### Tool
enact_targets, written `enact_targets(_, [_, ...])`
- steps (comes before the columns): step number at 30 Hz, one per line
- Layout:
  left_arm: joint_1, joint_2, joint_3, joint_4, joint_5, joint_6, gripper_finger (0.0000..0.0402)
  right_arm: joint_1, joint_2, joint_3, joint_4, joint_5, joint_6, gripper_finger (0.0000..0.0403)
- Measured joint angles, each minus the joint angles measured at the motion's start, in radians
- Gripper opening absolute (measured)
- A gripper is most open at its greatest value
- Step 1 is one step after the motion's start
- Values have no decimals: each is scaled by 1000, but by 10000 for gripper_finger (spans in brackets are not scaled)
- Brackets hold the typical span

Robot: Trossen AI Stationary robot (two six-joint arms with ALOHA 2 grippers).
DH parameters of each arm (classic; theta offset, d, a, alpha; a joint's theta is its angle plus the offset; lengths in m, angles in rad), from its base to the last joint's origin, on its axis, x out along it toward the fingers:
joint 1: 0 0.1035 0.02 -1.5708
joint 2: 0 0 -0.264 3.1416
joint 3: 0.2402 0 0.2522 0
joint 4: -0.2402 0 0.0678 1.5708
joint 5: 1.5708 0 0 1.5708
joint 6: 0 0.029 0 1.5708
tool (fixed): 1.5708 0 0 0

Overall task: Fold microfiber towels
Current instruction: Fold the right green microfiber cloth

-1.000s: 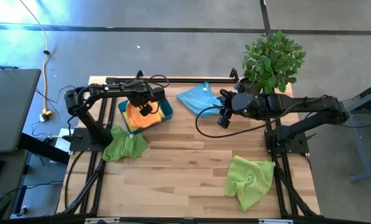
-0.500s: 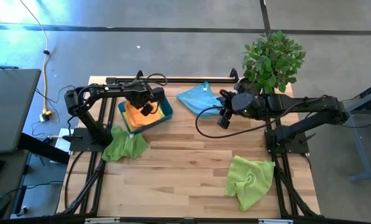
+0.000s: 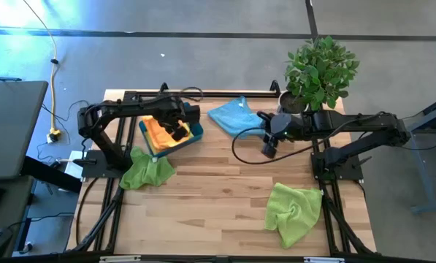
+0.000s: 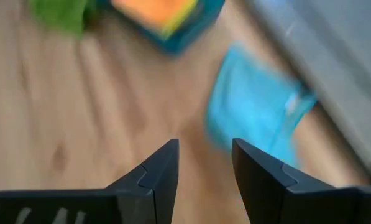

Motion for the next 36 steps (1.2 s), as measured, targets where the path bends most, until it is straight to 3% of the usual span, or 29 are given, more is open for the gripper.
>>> enact_targets(4, [-112,0,68,90,103,-4,170,6,0,0,-216,-188,130,141])
enact_targets(7, [-202,0,100,196,172,-41,170,37,-1,-9,-344,-255,229,141])
enact_targets(11, [-328,0,122,379,226,-105,170,117,-3,-101,-384,-267,392,141])
enact_targets(15, [-457,0,122,586,230,-165,170,238,-4,-232,-372,-375,564,141])
enact_targets(23, [-668,0,122,934,174,-251,170,488,-4,-473,-85,-484,884,141])
enact_targets(30, [-790,0,122,1108,55,-275,170,598,-3,-599,154,-382,1032,139])
enact_targets(36, [-851,0,122,1147,-3,-318,170,628,20,-669,299,-342,1021,126])
